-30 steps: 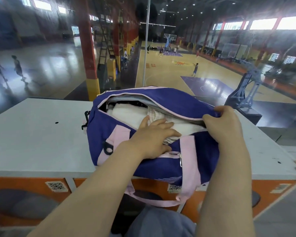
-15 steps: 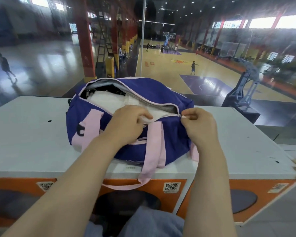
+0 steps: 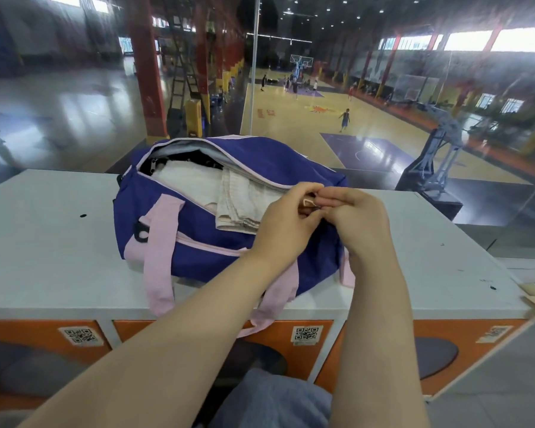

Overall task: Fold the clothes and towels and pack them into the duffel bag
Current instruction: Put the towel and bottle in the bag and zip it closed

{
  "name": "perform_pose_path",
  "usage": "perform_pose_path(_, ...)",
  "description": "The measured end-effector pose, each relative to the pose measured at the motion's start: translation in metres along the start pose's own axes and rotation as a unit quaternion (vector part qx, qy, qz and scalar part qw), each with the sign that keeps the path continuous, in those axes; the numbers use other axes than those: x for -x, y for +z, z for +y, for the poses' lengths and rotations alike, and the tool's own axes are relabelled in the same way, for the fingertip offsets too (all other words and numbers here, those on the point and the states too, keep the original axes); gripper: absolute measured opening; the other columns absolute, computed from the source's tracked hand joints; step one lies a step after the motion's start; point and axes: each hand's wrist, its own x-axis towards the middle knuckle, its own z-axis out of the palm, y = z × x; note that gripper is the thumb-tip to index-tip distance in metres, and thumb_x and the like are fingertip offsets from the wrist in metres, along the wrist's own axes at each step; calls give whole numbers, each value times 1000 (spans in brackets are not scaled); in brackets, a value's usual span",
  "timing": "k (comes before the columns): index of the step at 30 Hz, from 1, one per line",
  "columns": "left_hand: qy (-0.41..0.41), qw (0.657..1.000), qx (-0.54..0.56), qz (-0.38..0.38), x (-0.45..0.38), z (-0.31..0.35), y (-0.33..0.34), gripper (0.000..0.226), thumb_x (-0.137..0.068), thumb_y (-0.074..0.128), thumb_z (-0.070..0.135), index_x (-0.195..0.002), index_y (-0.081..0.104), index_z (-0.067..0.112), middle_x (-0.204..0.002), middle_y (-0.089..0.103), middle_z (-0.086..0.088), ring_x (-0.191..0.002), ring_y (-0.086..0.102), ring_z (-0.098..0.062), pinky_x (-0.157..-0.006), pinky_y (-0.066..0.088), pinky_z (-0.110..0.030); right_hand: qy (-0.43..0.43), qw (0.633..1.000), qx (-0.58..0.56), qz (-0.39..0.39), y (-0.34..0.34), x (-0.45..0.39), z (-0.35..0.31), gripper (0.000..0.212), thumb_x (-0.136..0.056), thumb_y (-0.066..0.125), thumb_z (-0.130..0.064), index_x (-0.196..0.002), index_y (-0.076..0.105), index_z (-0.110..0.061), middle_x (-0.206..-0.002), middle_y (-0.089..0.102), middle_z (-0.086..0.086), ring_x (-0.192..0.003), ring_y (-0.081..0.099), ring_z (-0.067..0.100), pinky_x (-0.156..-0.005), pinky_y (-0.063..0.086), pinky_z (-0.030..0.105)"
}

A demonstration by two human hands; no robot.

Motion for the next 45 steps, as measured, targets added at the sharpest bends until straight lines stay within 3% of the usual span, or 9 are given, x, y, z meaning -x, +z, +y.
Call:
perform_pose_path(5,-75,993,82,40,-2,1,-2,17,-92,60,10,-105,70,17,-95,74,4,-88,69,-8,-87,54,-28,-6,996,-75,42,2,0,2,40,-79,47,14,-106,66,-10,-90,74,4,-81,71,17,-74,59,26)
perform_pose_path(8,-121,984,116,53,-3,3,-1,18,-90,61,9,-100,69,20,-95,74,3,-89,69,-9,-86,54,-26,-49,995,79,44,-3,-1,15,38,-84,53,2,-111,67,-22,-109,69,-4,-93,63,12,-89,53,30)
perform_pose_path(11,-164,971,154,80,-4,0,-1,11,-86,65,12,-95,66,19,-88,74,1,-81,69,-11,-82,56,-29,-49,988,144,-10,-3,-2,21,30,-92,58,-16,-119,67,-25,-115,67,-4,-99,60,12,-91,48,27)
perform_pose_path(19,-174,963,186,93,-4,-1,-8,11,-87,66,8,-89,66,18,-89,72,-3,-84,71,-17,-85,58,-35,-76,981,178,1,2,-5,24,11,-90,64,-27,-99,68,-21,-86,63,-11,-77,57,4,-64,39,12)
perform_pose_path(23,-168,973,126,97,-7,2,-11,9,-84,69,13,-90,67,20,-89,72,0,-87,70,-14,-84,57,-31,-69,984,163,31,5,-4,23,9,-90,65,-27,-96,67,-22,-85,61,-13,-82,58,10,-65,38,11)
perform_pose_path(28,-200,965,98,136,-12,5,-30,9,-86,69,16,-90,65,23,-90,70,3,-82,68,-10,-77,54,-24,-37,983,162,79,2,-3,21,15,-94,60,-24,-107,66,-18,-96,60,-8,-87,53,10,-72,35,14)
perform_pose_path(34,-188,960,54,198,-16,-3,-76,13,-82,72,12,-83,64,23,-81,68,6,-77,65,-10,-73,53,-27,-12,972,197,130,5,-5,21,12,-95,58,-29,-103,64,-24,-100,61,-8,-89,51,13,-96,44,39)
perform_pose_path(41,-178,962,75,193,-18,-14,-89,21,-80,73,7,-75,63,25,-74,65,5,-69,62,-12,-71,53,-29,-10,951,241,192,8,-2,21,16,-97,53,-25,-111,61,-23,-111,63,-3,-102,55,22,-89,30,36)
perform_pose_path(45,-185,934,61,300,-17,-29,-135,26,-78,71,4,-68,62,26,-72,64,5,-64,60,-11,-67,50,-26,-3,936,260,236,-1,-4,24,17,-96,51,-20,-109,61,-21,-113,64,2,-107,54,28,-92,32,41)
